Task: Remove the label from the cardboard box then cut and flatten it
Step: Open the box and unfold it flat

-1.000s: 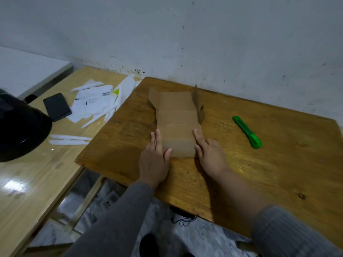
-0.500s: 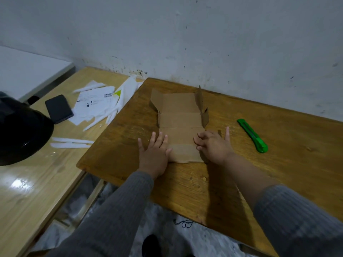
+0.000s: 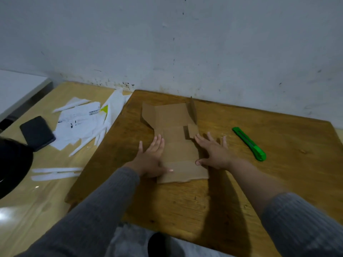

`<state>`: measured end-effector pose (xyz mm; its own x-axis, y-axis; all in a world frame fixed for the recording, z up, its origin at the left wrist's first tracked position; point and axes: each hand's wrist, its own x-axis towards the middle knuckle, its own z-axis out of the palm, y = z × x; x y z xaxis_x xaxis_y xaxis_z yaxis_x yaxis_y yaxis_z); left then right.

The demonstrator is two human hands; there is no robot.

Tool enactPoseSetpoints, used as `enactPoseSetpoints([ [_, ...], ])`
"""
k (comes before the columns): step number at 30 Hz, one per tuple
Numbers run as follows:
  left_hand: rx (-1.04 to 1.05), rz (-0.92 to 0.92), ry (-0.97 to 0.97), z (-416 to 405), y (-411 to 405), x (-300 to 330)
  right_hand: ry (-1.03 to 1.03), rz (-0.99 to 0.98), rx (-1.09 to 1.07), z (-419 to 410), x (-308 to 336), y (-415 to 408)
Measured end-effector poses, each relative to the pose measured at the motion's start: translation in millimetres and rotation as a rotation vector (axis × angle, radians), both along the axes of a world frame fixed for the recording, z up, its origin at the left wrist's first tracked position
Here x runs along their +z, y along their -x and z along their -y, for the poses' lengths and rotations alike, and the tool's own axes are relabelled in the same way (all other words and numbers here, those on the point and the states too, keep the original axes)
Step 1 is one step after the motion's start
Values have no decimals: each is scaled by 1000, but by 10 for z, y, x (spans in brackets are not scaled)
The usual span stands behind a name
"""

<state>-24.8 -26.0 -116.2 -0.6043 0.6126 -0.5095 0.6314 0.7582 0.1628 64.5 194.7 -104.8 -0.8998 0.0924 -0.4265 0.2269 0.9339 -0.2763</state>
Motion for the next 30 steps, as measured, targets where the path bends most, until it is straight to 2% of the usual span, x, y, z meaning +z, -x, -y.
enactPoseSetpoints([
  [3, -12, 46, 104, -147, 178, 27, 19, 56, 5, 15, 43, 102],
  [6, 13, 18, 127, -311, 335, 55, -12, -7, -65, 142, 23, 165],
  [9, 82, -94, -5, -412, 261, -49, -118, -140, -108, 317, -48, 171],
  [13, 94, -240, -136, -461, 171, -258, -108, -281, -197, 463, -139, 134],
  [17, 1, -246, -214, -394, 285, -278, -105, -345, -268, 490, -189, 115],
  [21, -59, -246, -191, -391, 370, -288, -64, -343, -304, 522, -233, 113],
  [24, -101, -241, -210, -368, 411, -295, 173, -497, -535, 394, -262, 146],
  [27, -160, -269, -253, -308, 396, -322, 178, -739, -935, 171, -191, 245],
  [30, -197, -274, -260, -277, 369, -317, 238, -636, -1090, -38, -136, 335],
])
